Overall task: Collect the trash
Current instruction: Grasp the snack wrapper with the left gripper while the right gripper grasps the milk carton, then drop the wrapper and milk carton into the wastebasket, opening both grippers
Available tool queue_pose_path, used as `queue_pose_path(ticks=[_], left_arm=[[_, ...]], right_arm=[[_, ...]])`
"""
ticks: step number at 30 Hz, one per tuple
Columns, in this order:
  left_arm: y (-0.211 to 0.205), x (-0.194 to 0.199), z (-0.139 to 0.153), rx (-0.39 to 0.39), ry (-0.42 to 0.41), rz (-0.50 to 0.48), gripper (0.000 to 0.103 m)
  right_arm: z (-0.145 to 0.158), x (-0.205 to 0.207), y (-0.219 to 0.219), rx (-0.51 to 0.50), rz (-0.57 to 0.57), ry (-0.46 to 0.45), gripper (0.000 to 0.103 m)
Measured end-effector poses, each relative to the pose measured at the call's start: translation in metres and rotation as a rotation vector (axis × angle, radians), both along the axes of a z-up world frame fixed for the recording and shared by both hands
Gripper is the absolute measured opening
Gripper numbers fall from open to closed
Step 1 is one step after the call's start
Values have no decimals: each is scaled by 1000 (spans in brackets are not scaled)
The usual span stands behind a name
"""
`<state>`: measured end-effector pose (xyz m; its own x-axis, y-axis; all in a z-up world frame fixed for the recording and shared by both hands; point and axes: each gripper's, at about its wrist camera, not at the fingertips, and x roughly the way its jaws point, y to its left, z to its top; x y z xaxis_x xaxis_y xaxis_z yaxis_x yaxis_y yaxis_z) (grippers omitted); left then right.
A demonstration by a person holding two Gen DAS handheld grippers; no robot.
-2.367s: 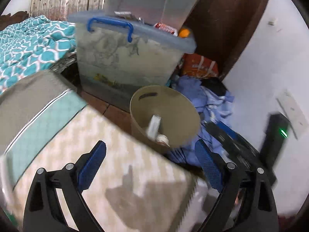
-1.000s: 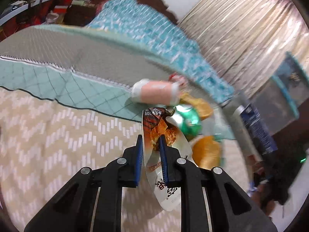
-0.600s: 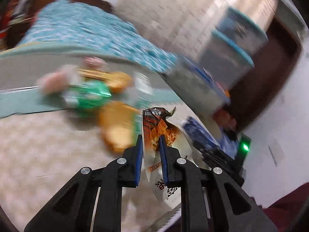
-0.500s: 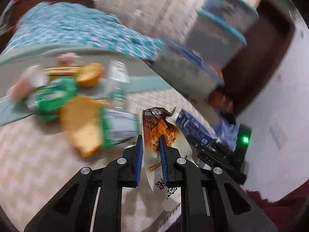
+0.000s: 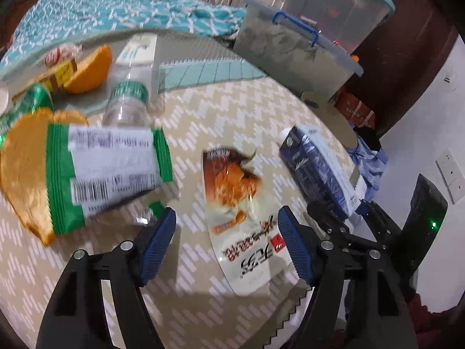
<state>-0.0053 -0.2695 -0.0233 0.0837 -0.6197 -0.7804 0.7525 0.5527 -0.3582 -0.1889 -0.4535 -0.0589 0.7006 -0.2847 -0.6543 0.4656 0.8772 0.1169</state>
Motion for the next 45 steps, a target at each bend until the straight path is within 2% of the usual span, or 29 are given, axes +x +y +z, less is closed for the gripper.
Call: queue_pose_path(ticks=[2,3,4,5,6,7,8,16,21,26,29,32,34,35,36,41,45], left_arm=[[-4,-3,-5,19,11,-6,68],[-5,-10,-3,24,-11,-13,66],[-8,-14,-3,34,-19,-27,66],[-16,-19,-4,47,-41,-51,40],[-23,-21,-6,61,-50,-79,17],[-28,-23,-6,63,-51,-92,17],[-33,-23,-6,55,-42,-106,11],[-94,-26,14,16,-83,-194,5],[-161,-38,29,-4,-113,-284,1],[-234,-54,44,-3,-182,-371,1],[-278,-64,49,-24,-264,-397,1],[-323,-68,50,-23,-251,-438,3],[-346,-70,49,-5,-292,-414,12],[-352,-70,49,4,-305,-404,27],[-355,-68,49,4,-304,-388,36],[-339,-51,57,-17,-269,-329,40],[-297,-33,69,-33,-234,-261,43]], right_arm=[[-1,1,3,-20,2,-5,78],[-2,1,5,-31,-1,-11,76],[-2,1,6,-39,-5,-10,61],[-3,0,7,-51,-10,-8,53],[-3,-1,7,-51,-9,-13,53],[-3,-2,5,-40,-12,-25,53],[-3,-4,2,-34,-22,-32,52],[2,-14,-45,-4,-142,-64,52],[17,-19,-85,-39,-205,-94,52],[27,-27,-141,-50,-307,-100,52],[28,-30,-180,-25,-362,-95,53],[25,-32,-212,-17,-444,-79,54],[23,-34,-228,3,-479,-73,58],[22,-37,-230,11,-493,-78,66],[21,-42,-234,20,-516,-95,68],[22,-67,-224,22,-582,-163,70],[25,-76,-200,14,-582,-199,70]])
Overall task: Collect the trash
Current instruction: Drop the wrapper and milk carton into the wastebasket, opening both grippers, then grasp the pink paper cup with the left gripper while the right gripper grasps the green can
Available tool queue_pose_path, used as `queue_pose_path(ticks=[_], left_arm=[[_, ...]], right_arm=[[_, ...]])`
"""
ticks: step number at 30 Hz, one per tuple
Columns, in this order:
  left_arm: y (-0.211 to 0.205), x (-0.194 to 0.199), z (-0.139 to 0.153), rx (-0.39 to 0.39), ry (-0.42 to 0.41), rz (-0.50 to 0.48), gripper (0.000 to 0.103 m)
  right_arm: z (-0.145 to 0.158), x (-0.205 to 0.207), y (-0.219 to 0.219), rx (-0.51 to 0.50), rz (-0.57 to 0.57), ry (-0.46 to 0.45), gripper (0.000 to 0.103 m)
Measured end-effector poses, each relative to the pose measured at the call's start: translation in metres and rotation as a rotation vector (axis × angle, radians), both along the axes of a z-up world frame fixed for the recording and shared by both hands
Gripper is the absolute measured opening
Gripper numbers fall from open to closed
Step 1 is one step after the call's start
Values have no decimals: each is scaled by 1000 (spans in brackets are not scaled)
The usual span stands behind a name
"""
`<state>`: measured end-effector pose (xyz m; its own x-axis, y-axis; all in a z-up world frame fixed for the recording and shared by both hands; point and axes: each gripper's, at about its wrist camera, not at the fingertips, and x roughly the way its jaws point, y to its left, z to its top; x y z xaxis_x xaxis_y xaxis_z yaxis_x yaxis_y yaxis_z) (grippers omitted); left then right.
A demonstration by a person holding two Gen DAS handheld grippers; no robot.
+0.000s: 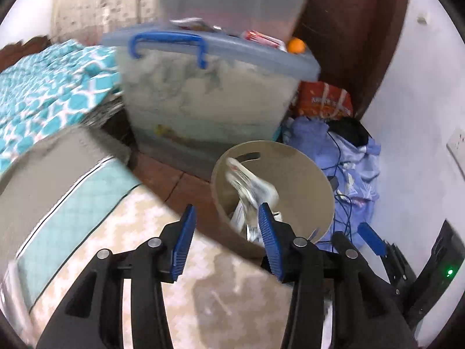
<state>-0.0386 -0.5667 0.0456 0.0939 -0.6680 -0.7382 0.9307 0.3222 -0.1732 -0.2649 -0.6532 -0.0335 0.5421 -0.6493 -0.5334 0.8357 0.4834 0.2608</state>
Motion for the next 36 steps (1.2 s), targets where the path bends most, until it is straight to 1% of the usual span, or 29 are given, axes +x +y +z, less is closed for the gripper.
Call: queue_pose_path(ticks=[2,4,7,9,13,16,17,18,19,20,21,22,23,24,25,26,27,29,31,32,33,34,35,36], left_arm=[[28,4,5,-12,34,15,43],[56,4,10,-20,34,15,43],[112,4,14,-26,28,23,46],[155,10,17,-35,49,47,47],[243,30,25,-76,80,142,50],[317,51,34,-118,50,268,52],[344,61,36,-126,38,336,54],[368,72,36,-132,36,400,57],[384,82,36,-133,33,453,58],[408,97,33,-122,16,543,59],[425,109,30,-104,-10,611,61],[436,119,28,-89,-26,655,64],[449,137,22,-61,-34,729,70],[458,153,17,-36,-20,789,73],[463,166,13,-28,7,822,74],[466,180,9,-43,41,830,74],[465,192,5,-53,50,825,78],[459,211,-3,-28,14,844,82],[455,225,-13,-13,18,840,75],[454,233,-22,-11,54,822,51],[455,237,-29,-22,103,796,37],[459,238,-31,-46,143,777,34],[465,234,-31,-72,148,765,30],[469,227,-27,-82,119,755,28]], right_arm=[[4,1,9,-11,15,-18,70],[11,9,24,-13,64,-38,70],[20,31,44,-4,169,-48,70],[25,48,61,3,244,-48,70],[32,90,101,29,417,-42,69],[36,122,136,34,545,-23,68],[38,135,151,41,605,-17,67],[39,143,161,45,638,-12,67],[40,154,174,47,680,-4,67],[43,167,190,44,726,9,67],[45,176,203,41,760,18,67],[46,184,214,39,786,23,67],[48,193,229,39,817,30,67],[48,200,241,40,842,37,67],[48,206,252,39,861,45,68],[49,213,266,36,883,56,68],[50,219,278,32,902,66,68],[51,225,297,21,933,87,68],[56,232,319,-14,974,117,68],[59,236,329,-41,991,132,68],[62,238,336,-67,1003,143,68],[64,239,336,-84,1010,150,68],[67,242,339,-99,1017,156,68],[70,248,343,-107,1026,162,68]])
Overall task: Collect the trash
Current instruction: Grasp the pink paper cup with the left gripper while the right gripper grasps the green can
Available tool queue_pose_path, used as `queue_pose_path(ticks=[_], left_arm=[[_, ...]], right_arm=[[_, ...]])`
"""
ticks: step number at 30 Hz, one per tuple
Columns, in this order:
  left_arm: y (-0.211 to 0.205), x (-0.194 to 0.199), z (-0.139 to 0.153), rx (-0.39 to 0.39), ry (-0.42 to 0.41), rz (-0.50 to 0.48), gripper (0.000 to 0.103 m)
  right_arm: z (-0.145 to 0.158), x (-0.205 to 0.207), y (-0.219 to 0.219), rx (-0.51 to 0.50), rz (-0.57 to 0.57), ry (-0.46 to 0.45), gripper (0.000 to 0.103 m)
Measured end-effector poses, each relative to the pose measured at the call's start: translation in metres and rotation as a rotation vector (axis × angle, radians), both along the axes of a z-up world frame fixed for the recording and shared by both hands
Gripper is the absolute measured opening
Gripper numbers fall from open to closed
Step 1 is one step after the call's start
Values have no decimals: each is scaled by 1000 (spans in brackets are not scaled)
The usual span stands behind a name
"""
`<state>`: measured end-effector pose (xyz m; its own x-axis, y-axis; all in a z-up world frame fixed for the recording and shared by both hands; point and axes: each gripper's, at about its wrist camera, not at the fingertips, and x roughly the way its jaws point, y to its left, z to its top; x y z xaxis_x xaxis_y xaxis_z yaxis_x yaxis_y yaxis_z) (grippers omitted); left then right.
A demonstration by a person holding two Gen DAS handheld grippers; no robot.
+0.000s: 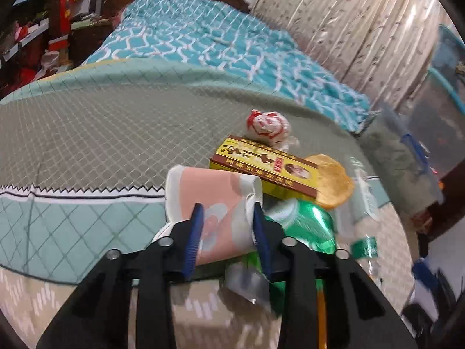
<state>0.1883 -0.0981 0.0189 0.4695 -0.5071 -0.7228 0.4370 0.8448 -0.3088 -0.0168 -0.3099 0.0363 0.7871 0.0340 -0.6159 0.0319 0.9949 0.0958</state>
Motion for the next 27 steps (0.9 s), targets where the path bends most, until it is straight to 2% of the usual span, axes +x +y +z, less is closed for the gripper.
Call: queue_pose_path(ticks=[2,5,9,14,17,20,23,25,27], left_arm=[[15,-22,9,-4,-56,-7,24],[47,-56,17,-53,-72,-12,20],[80,-88,5,-88,-21,-32,15],[117,-126,-22,-124,71,-6,14],[131,-138,-30,-154,96,22,17],[145,-142,-27,-200,94,49,30],[156,-143,-21,-222,93,95,59],[162,-141,-15,-245,77,113,64],[168,-140,-7,-249,56,142,78]], right_arm=[[3,8,1,23,12,15,69],[4,26,4,80,34,38,69],[6,44,20,81,59,39,69],[7,66,28,138,81,80,69],[11,80,42,117,119,91,69],[15,106,56,98,154,122,69],[16,118,63,147,164,154,69],[19,118,69,134,163,137,69],[16,115,70,102,147,127,69]])
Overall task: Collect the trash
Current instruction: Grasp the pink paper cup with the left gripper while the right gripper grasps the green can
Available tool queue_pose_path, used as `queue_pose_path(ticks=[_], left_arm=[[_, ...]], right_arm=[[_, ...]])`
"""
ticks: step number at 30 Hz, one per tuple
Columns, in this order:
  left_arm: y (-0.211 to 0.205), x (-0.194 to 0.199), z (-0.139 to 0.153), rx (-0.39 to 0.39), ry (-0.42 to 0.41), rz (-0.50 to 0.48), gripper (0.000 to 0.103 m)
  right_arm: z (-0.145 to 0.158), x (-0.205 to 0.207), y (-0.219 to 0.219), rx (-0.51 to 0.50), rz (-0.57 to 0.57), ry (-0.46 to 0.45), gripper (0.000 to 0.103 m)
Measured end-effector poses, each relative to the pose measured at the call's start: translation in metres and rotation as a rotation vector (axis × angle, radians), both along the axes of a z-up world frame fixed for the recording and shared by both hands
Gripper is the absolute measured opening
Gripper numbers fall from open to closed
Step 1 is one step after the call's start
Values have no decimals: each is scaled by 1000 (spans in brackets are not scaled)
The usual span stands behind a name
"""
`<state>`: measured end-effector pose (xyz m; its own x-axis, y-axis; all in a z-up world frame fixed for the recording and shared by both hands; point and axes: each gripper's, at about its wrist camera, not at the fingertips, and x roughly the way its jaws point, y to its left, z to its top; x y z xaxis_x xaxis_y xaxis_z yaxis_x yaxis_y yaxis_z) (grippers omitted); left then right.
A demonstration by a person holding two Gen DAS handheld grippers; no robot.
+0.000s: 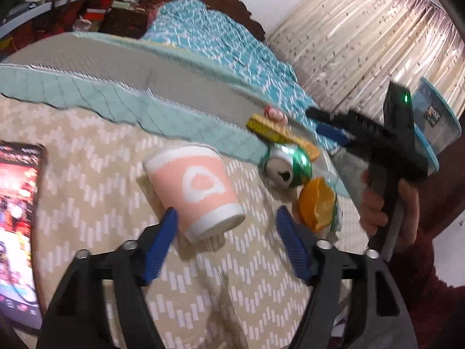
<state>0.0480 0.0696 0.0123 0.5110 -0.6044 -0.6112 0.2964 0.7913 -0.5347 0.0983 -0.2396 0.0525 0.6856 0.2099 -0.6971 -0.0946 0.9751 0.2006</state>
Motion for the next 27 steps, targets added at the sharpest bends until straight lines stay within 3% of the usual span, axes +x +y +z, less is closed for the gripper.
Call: queue_pose_path(ticks=[2,6,9,11,13,15,17,21,27], left_arm=[[-3,7,3,14,-1,15,81],[-25,28,-11,122,71,30,81],[-31,45,-24,124,129,46,81],[-37,49,-23,141,101,58,81],[-48,54,-24,197,75,64,77],[-58,53,-25,235,53,52,62],[-61,50,-26,215,48,25,56],[-54,43,-25,207,43,22,53],[-35,34,-30,149,61,39,54]], right_arm=[[-9,0,-6,-17,-46,26,69],[-26,-1,-33,66,-132,89,72],[-32,-2,-59,89,-223,106,76],[-39,4,-72,112,-239,141,77],[-51,15,-78,157,-225,210,77],[-68,24,-80,251,-198,289,76],[-77,28,-70,280,-158,321,58],[-70,26,-31,181,-40,279,55],[-71,18,18,109,85,257,62]])
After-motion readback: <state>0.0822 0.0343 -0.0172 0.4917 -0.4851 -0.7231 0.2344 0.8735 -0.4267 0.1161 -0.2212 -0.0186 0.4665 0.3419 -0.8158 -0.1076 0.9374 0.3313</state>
